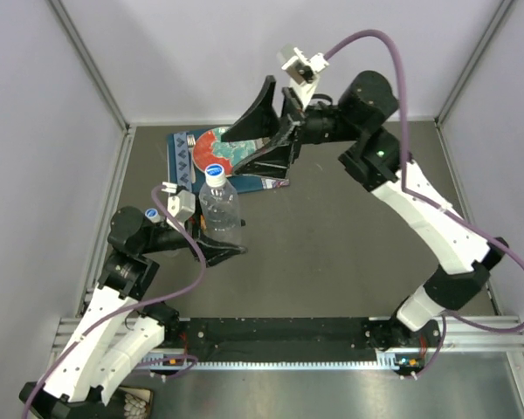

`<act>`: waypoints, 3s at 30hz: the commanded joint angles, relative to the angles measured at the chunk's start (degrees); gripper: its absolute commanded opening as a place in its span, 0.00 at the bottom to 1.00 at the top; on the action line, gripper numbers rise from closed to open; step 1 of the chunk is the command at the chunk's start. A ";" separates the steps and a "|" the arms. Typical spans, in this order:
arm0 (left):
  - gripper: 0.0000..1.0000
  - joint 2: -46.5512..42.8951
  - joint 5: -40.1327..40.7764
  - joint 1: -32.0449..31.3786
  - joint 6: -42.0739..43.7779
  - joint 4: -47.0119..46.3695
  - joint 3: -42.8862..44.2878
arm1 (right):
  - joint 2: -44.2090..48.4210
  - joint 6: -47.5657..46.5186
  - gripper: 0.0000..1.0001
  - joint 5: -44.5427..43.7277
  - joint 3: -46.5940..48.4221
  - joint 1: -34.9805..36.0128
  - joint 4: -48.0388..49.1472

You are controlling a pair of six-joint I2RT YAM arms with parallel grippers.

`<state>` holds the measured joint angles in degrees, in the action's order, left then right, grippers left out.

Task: Screw on the bottle caps
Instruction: Screw the bottle cap onto the plastic bottle.

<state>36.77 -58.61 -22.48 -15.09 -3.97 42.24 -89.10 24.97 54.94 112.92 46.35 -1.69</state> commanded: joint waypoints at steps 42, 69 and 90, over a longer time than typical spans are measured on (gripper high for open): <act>0.00 0.93 0.07 -0.02 0.50 -2.10 1.79 | -10.13 16.80 0.10 14.77 1.50 3.66 16.88; 0.00 -1.62 39.09 1.47 11.05 9.50 3.46 | -8.10 -13.71 0.00 -73.28 6.51 24.57 -32.76; 0.00 -1.53 17.24 2.27 7.19 6.00 0.92 | 8.41 -7.14 0.79 -29.70 0.65 6.58 -13.64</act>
<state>35.27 -30.59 -20.49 -5.02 8.38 42.70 -90.67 11.44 0.86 119.66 60.80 -30.20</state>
